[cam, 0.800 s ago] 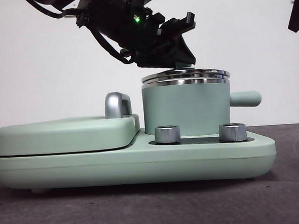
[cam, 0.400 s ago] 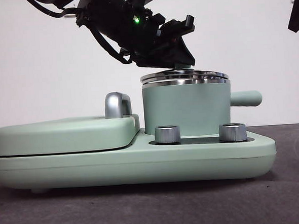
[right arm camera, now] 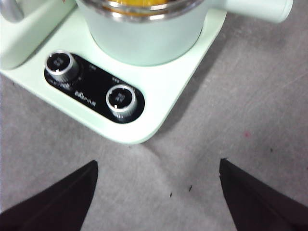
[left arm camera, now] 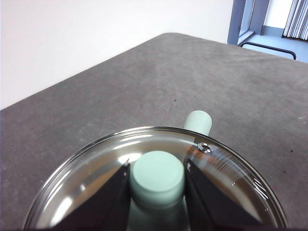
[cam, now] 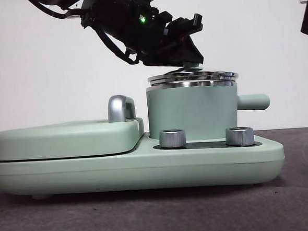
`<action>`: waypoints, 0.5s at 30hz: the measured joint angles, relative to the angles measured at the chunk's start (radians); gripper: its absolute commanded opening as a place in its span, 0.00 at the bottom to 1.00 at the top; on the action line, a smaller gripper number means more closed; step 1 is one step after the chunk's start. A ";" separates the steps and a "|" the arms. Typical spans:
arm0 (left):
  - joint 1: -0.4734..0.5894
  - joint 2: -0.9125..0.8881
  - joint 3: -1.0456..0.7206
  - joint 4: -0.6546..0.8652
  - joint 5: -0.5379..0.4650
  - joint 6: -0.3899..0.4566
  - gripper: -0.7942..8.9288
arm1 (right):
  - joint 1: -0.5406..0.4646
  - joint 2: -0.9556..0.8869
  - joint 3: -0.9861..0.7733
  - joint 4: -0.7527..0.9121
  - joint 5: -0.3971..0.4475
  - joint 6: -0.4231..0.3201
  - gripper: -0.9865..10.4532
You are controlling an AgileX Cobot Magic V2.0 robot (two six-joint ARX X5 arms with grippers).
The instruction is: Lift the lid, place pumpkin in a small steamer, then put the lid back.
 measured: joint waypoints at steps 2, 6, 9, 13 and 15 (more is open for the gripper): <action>0.000 0.000 0.000 -0.003 0.000 0.003 0.09 | 0.000 0.000 0.000 -0.015 0.000 0.000 0.43; 0.000 0.000 0.000 -0.017 0.000 0.005 0.09 | 0.000 0.000 0.000 -0.036 0.000 0.000 0.43; 0.000 0.000 0.000 -0.018 0.000 0.005 0.09 | 0.000 0.000 0.000 -0.037 0.000 0.000 0.43; 0.000 0.000 -0.006 -0.013 -0.001 0.005 0.09 | 0.000 0.000 0.000 -0.037 0.000 0.000 0.43; 0.000 0.000 -0.008 -0.010 -0.001 0.005 0.09 | 0.000 0.000 0.000 -0.037 0.000 0.001 0.43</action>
